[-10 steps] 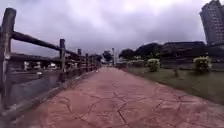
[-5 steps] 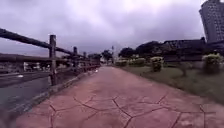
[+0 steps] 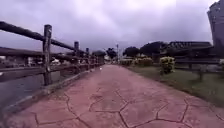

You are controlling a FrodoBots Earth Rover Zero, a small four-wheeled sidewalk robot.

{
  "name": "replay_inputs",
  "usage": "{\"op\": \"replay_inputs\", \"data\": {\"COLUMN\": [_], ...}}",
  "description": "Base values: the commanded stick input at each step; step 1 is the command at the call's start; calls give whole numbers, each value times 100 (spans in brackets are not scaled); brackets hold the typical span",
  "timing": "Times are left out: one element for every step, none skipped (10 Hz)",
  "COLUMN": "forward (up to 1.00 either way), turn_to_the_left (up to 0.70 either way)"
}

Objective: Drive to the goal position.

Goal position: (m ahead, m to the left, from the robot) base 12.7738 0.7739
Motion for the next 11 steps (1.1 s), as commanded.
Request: {"op": "replay_inputs", "data": {"forward": [98,98,98,98,98,98,98,98,98,98,98], "turn_to_the_left": [0,0,0,0,0,0,0,0,0,0,0]}}
